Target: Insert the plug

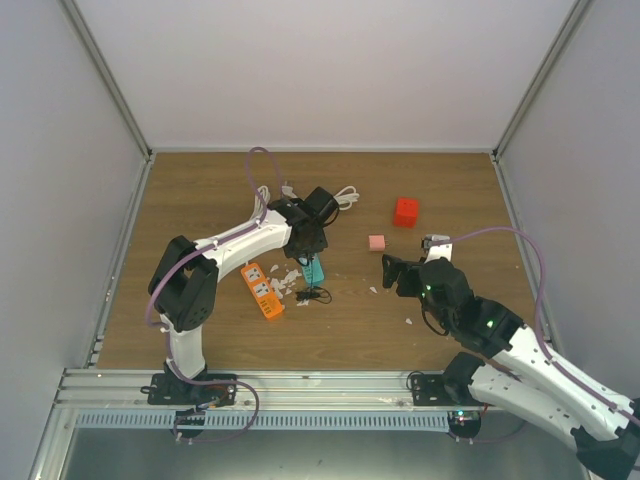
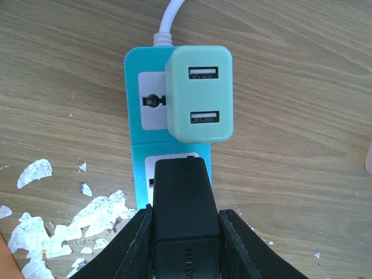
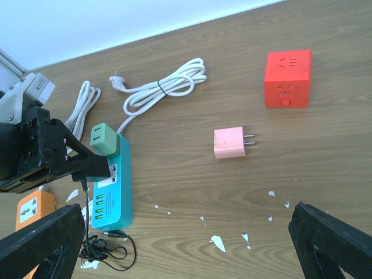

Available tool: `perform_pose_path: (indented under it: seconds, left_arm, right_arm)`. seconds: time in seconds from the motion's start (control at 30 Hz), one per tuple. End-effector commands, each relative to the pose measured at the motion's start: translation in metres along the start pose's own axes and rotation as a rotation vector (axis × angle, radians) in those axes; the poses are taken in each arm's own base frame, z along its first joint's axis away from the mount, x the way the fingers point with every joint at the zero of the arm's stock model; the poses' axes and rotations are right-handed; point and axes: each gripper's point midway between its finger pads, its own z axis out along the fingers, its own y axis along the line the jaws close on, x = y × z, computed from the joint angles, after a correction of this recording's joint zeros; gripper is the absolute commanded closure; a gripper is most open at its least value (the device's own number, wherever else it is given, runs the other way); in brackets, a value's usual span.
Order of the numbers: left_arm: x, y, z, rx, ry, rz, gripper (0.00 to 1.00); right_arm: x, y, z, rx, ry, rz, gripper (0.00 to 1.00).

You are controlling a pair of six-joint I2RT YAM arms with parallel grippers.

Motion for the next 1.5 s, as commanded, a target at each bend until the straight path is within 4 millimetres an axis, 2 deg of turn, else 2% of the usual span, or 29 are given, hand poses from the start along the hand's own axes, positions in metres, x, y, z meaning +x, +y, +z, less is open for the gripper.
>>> perform_pose_path:
  seconds: [0.0, 0.77, 1.07, 1.27, 1.47]
  left_arm:
    - [0.005, -0.008, -0.001, 0.034, 0.034, 0.012, 1.00]
    - [0.019, -0.010, 0.009, 0.038, 0.086, -0.004, 1.00]
    - [0.012, -0.005, 0.015, -0.012, 0.066, -0.021, 1.00]
    - [0.001, 0.003, 0.012, -0.050, 0.025, -0.045, 1.00]
    - [-0.001, 0.007, 0.013, -0.071, 0.019, -0.044, 1.00]
  right_arm:
    - [-0.002, -0.002, 0.000, 0.005, -0.025, -0.003, 0.01]
    - [-0.002, -0.002, -0.001, -0.001, -0.026, -0.001, 0.01]
    - [-0.002, -0.002, 0.000, -0.001, -0.026, 0.001, 0.00]
    - [-0.001, -0.001, 0.001, -0.003, -0.023, -0.004, 0.00]
    - [0.000, -0.001, 0.001, -0.002, -0.021, -0.007, 0.00]
